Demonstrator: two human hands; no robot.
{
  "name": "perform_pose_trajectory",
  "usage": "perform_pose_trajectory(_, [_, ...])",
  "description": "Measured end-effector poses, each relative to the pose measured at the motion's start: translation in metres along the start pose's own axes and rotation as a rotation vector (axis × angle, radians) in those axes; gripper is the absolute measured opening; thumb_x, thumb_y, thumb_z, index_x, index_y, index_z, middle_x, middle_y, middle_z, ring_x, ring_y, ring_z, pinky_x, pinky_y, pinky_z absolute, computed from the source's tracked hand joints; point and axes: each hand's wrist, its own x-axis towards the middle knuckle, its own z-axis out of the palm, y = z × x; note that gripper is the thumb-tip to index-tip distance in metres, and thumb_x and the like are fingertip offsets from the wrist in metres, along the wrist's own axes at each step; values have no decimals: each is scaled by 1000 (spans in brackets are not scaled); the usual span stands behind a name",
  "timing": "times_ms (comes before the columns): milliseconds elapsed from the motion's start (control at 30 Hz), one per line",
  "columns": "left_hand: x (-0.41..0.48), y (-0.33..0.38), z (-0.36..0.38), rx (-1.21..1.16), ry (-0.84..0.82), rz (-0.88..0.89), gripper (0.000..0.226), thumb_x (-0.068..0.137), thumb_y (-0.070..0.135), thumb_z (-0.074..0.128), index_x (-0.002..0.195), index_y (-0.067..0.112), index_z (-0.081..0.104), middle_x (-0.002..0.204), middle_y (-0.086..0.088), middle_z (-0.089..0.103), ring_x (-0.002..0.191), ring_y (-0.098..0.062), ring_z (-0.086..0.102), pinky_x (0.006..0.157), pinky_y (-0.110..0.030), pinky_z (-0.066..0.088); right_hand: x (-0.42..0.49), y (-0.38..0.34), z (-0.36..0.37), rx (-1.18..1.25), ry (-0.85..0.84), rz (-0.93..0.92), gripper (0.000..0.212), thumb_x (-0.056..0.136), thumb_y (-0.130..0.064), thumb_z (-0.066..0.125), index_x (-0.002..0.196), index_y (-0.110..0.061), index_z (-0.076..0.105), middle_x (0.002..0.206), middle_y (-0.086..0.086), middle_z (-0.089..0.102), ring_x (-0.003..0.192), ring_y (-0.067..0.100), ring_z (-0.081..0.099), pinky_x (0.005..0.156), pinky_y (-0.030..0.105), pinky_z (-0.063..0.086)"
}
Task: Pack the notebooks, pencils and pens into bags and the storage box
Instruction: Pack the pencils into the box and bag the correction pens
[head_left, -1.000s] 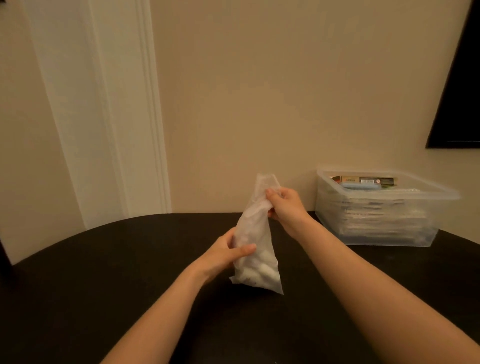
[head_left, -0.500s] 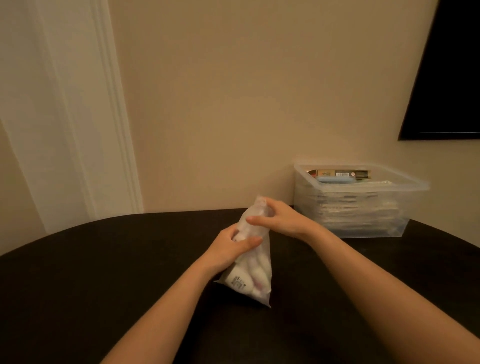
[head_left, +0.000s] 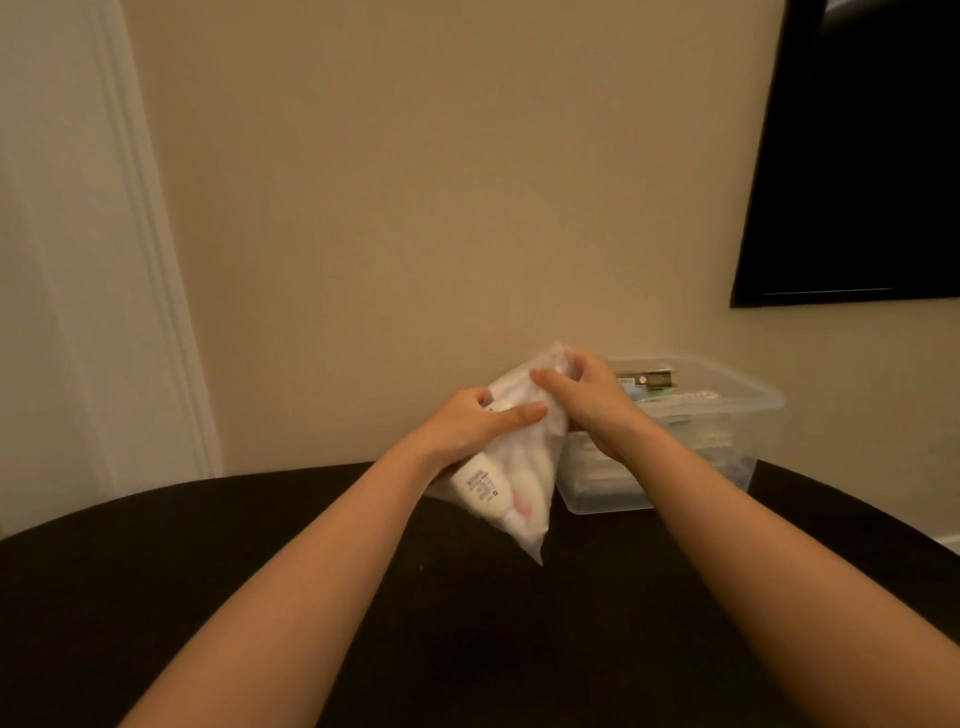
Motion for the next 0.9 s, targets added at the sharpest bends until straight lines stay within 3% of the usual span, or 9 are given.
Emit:
perform_pose_trajectory(100, [18,20,9,36,89,-24,41,76,51,69,88,15,54,84,-3,65,72,-18,63,65,-31,51,20,-1,-22,-67,190,-20,10,90,-15,56,81,-11,59,86,13,64,80,25,62,69,42,53])
perform_pose_trajectory(233, [37,41,21,-73,-52,-110,52,80,54,64,113,14,57,99,-7,71,85,-20,70,67,-34,58,46,-5,-61,-200,482,-9,25,90,-17,50,65,-15,47,82,15,56,78,26,52,69,41,44])
perform_pose_trajectory(333, [48,52,37,-114,-176,-163,52,82,55,60,119,18,55,106,-11,68,88,-23,70,69,-32,58,64,-5,-90,-281,602,50,20,93,-20,47,92,-4,60,102,20,61,94,31,56,77,34,42])
perform_pose_trajectory(433, [71,60,60,-120,-98,-134,51,83,42,66,120,12,48,106,-14,63,85,-24,68,74,-31,58,84,1,-116,-317,675,111,29,95,-21,45,111,-1,59,116,21,60,108,37,54,87,36,43])
perform_pose_trajectory(600, [125,60,98,-205,149,-78,39,81,33,71,102,9,48,99,-14,61,78,-20,64,66,-28,57,117,22,-152,-294,696,223,32,96,-23,45,119,-4,56,121,21,57,108,40,55,92,50,49])
perform_pose_trajectory(700, [156,53,120,-205,257,-73,53,76,38,72,109,9,43,114,-15,58,94,-26,64,73,-37,58,127,39,-173,-282,654,331,39,97,-27,44,128,-3,51,127,22,53,112,42,53,92,52,49])
perform_pose_trajectory(800, [180,45,142,-55,251,-42,48,77,40,68,104,14,39,118,-13,56,104,-32,60,87,-44,53,135,57,-192,-299,571,399,46,98,-31,38,131,-1,48,131,23,51,115,42,51,96,51,46])
perform_pose_trajectory(900, [187,47,159,97,227,19,40,84,39,62,106,15,40,115,-9,55,102,-29,57,86,-35,50,143,74,-202,-275,481,443,49,98,-33,35,134,-2,44,133,22,49,117,40,51,99,50,45])
